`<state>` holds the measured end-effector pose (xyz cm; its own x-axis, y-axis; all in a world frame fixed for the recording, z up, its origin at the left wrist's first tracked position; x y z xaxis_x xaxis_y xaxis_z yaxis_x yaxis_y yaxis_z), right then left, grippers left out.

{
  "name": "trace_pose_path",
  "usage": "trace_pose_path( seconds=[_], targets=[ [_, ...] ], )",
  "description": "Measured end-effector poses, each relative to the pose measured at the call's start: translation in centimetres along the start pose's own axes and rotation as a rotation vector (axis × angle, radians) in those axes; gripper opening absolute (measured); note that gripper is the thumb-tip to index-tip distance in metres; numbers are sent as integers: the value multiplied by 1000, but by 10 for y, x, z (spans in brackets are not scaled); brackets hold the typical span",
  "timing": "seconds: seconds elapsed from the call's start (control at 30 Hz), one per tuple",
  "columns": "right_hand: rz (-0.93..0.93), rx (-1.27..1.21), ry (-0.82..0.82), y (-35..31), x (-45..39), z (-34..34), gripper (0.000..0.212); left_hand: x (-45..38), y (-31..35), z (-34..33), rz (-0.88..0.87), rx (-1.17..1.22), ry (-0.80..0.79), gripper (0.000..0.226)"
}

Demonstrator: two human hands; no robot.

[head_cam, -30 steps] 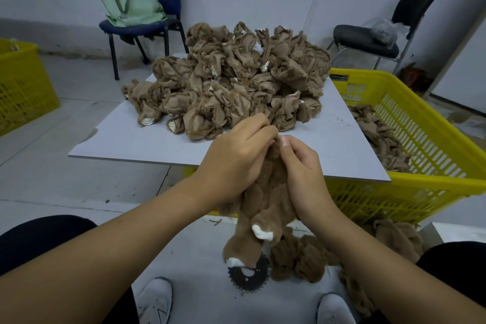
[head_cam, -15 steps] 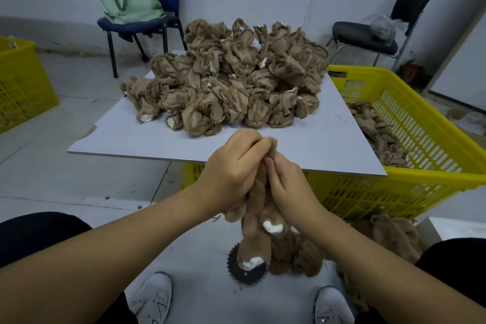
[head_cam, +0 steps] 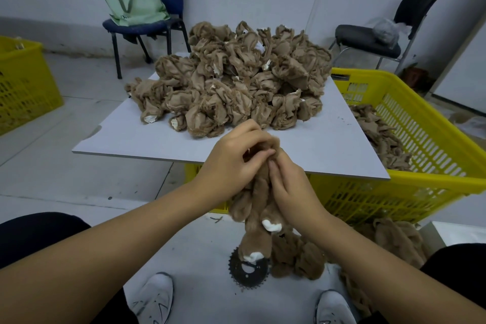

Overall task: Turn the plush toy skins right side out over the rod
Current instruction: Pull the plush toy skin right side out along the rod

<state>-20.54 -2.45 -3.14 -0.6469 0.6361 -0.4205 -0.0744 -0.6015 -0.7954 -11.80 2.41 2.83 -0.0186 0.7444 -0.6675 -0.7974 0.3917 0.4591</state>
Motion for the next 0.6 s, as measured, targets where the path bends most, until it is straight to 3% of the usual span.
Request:
trace_pose_path(
  seconds=[0.23,0.37,0.47,0.6],
  targets=[
    [32,-13,92,-5,-3,4,25,-5,21,4,-109,-140,82,16],
    [0,-10,115,-3,-6,5,21,-15,26,1,-173,-195,-6,12],
    [-27,-6,108,0,-8,5,18,-24,18,-1,-140,-159,-89,6],
    [-32,3,59,2,-4,-2,22,-18,11,1,-98,-96,-40,7]
  ],
)
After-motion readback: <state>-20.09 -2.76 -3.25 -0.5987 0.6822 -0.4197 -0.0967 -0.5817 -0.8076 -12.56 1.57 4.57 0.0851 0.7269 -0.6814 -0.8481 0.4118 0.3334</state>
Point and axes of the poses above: each hand's wrist, its own x-axis away from the middle knuckle, its own z-axis out of the back of the hand, y = z × x, the point moved 9 cm from there along -x, towards the middle knuckle, and after that the axes turned 3 degrees about -x, right-handed, at the moved point
